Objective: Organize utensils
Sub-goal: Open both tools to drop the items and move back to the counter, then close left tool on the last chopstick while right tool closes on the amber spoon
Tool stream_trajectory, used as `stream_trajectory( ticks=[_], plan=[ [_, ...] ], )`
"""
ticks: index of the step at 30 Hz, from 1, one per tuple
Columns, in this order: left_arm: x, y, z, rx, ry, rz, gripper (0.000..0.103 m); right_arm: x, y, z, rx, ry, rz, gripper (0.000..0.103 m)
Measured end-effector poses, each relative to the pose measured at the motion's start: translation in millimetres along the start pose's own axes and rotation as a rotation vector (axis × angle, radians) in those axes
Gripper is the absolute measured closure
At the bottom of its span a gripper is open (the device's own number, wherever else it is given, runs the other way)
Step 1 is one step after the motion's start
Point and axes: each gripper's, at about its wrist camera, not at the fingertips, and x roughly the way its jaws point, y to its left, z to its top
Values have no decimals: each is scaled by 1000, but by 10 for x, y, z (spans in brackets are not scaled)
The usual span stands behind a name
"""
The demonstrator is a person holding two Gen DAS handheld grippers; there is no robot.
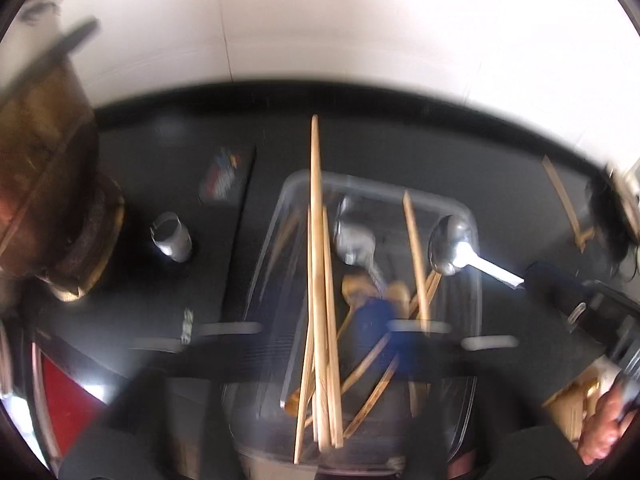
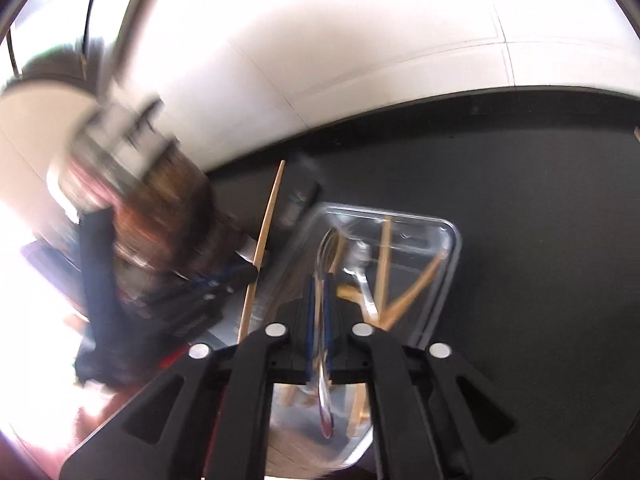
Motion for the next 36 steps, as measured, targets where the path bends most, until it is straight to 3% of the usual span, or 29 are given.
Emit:
stream_trajectory(
  ticks=[1, 2, 6, 13, 25, 36],
  plan=[
    [17, 0, -20, -4, 1, -4, 10, 104, -49, -44, 29, 60, -10, 27],
    [17, 8, -38, -18, -6, -18, 10, 146, -90, -75, 58, 72, 7, 22],
    [-60, 55, 9, -58, -51, 3, 7, 41, -195, -117, 29, 38, -69, 21],
    [54, -146, 145, -109, -32, -84, 6, -118, -438, -280, 42, 49, -111, 20],
    [444, -1903, 376, 179, 71, -252, 6, -849, -1957, -759, 489, -16, -268, 17],
    [820, -3388, 636, 279, 143, -350, 6, -1507, -3078, -918, 622, -30, -327, 12]
  ],
)
